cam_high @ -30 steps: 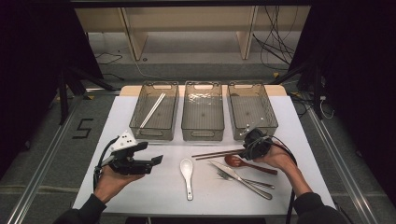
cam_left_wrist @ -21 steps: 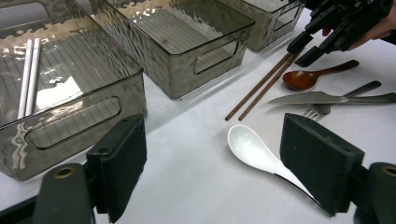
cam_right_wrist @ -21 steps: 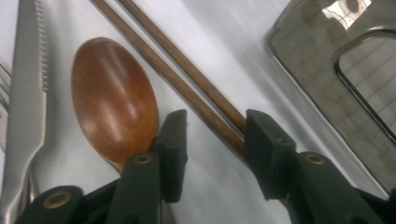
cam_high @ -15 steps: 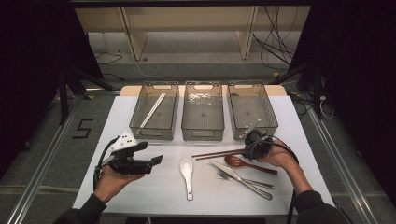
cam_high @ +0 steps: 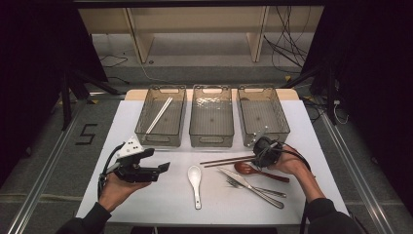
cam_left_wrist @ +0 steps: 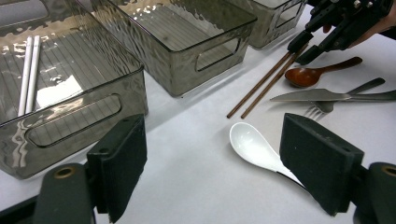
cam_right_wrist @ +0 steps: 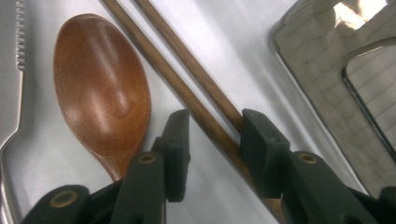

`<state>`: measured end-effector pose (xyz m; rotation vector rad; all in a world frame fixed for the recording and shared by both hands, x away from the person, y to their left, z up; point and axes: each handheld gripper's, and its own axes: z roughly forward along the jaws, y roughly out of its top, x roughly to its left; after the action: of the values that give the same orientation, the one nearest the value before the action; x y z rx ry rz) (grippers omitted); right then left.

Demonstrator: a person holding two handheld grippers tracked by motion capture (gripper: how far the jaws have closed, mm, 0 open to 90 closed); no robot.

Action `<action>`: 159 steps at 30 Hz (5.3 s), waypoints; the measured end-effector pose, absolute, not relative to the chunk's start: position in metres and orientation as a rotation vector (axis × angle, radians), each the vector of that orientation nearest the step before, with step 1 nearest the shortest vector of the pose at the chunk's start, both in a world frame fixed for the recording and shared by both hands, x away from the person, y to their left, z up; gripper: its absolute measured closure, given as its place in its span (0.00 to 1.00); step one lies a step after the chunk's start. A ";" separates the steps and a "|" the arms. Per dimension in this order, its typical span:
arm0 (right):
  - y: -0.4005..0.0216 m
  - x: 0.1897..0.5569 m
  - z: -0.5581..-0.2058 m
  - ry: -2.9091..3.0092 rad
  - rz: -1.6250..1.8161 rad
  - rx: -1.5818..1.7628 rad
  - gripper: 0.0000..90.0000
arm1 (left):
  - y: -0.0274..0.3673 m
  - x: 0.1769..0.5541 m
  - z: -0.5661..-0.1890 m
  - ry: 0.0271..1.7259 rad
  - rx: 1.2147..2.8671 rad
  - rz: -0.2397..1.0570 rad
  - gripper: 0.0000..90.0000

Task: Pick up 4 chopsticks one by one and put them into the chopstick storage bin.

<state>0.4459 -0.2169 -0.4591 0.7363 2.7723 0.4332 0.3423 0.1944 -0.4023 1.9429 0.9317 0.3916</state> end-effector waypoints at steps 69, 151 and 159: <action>-0.214 0.429 -0.444 2.849 0.292 0.428 0.95 | 0.198 0.345 -0.406 0.956 1.942 0.381 0.25; -0.116 0.371 -0.393 2.564 1.203 0.514 0.94 | 0.128 0.380 -0.400 0.898 1.680 0.064 0.77; -0.115 0.370 -0.395 2.563 1.203 0.498 0.94 | 0.128 0.379 -0.396 0.872 1.651 0.000 0.88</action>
<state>0.3700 -0.1145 -0.3951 0.4980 2.5633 1.2028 0.3789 0.1278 -0.3960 1.6513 0.8723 0.0003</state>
